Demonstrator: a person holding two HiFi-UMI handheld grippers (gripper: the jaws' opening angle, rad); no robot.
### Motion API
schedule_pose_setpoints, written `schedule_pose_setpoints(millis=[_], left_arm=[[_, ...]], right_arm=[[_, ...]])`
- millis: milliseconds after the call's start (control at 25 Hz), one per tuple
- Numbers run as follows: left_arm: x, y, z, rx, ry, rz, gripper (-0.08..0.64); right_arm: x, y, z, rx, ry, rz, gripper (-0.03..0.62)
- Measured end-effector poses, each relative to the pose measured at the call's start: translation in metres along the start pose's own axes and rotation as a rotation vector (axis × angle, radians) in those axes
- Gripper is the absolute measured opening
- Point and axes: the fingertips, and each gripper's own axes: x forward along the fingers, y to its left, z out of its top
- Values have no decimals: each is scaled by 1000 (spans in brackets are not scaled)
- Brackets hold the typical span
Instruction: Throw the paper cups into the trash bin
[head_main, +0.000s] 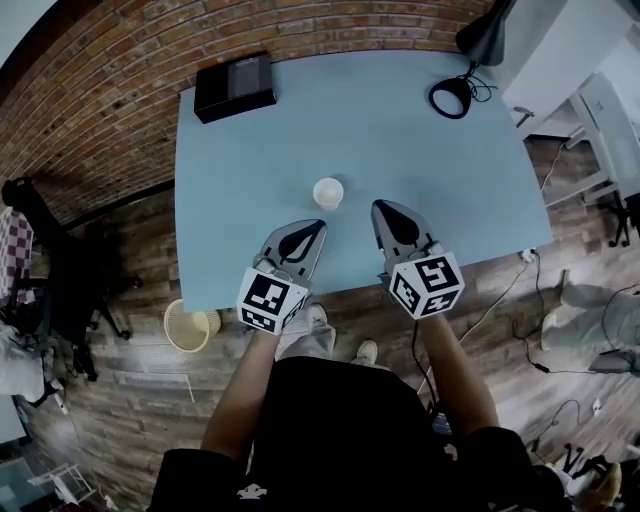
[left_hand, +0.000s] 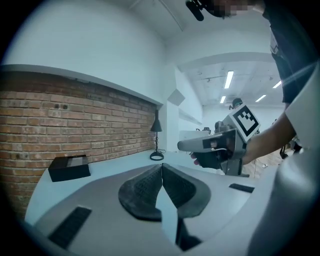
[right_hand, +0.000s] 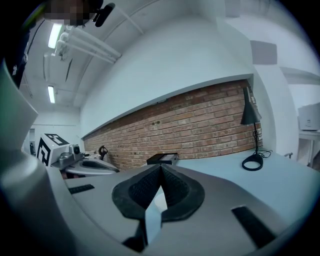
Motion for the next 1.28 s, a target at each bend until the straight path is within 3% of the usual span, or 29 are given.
schedule_pose_setpoints(millis=[280,560,840,1280], left_arm=[[37,25,-37,76,127,-49,17],[74,29,-72,155,244,-158,125],[105,33,-115,317,383,-225,182],[129,38,-137,313,451,-282,186]], right_arm=[[12,-20,-19,20,52,-79,3],[18,-36,-39,52,92,-135,3],[25,-43,-57,62,122,-165,3],[28,-55,-74,99,149,-200,2]])
